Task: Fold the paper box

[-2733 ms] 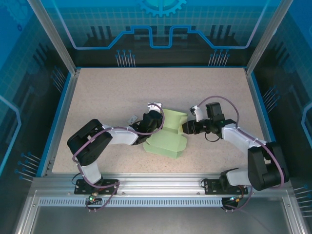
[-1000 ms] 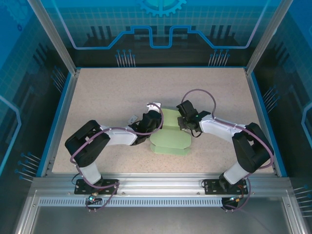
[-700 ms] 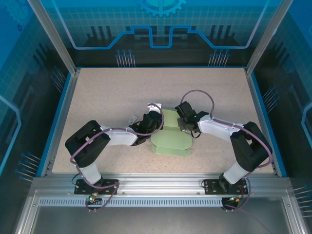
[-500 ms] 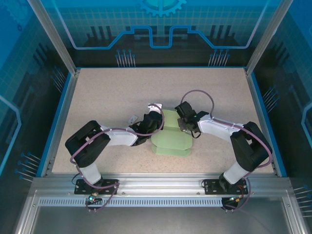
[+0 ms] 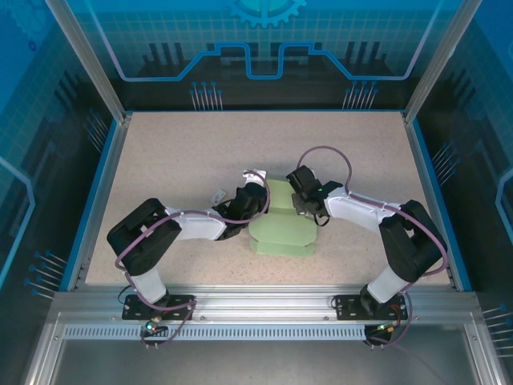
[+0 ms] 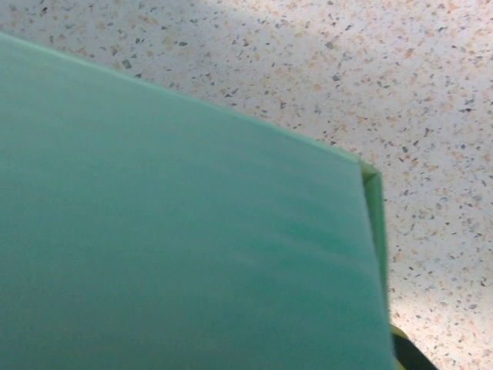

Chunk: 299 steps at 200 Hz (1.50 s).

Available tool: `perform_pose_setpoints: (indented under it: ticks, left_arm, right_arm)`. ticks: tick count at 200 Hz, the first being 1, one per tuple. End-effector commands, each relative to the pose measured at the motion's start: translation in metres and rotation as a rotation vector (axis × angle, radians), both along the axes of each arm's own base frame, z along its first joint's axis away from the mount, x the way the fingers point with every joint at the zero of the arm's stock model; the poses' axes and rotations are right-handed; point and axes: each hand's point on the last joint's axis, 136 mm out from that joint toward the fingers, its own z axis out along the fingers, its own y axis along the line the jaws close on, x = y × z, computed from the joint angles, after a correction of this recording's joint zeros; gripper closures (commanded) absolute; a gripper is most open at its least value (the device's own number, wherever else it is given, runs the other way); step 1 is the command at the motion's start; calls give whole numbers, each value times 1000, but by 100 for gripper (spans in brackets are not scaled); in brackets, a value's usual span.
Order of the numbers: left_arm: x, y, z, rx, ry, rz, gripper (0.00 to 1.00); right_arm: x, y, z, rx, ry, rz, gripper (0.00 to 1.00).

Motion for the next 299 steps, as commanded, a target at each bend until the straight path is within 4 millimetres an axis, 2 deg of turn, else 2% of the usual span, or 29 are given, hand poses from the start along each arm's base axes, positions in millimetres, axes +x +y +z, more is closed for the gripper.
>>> perform_pose_setpoints:
  ticks: [1,34,105,145,165,182,201,299]
  left_arm:
    - [7,10,21,12,-58,38,90]
    - [7,8,17,6,-47,34,90]
    - [7,7,15,4,-44,31,90]
    - [7,6,15,1,-43,31,90]
    - [7,6,15,2,-42,28,90]
    - [7,6,15,2,-43,30,90]
    - [7,5,15,-2,-42,28,90]
    - [7,3,14,-5,-39,18,90]
  right_arm:
    - [-13,-10,-9,-16,60,27,78]
    - [-9,10,2,117,56,61,73]
    - [-8,25,22,297,39,75,59]
    - [-4,27,35,327,21,77,51]
    - [-2,15,41,279,5,44,50]
    - [0,1,42,210,-8,5,52]
    - [2,-6,42,154,-17,-17,56]
    - [16,-3,29,-6,-26,-37,82]
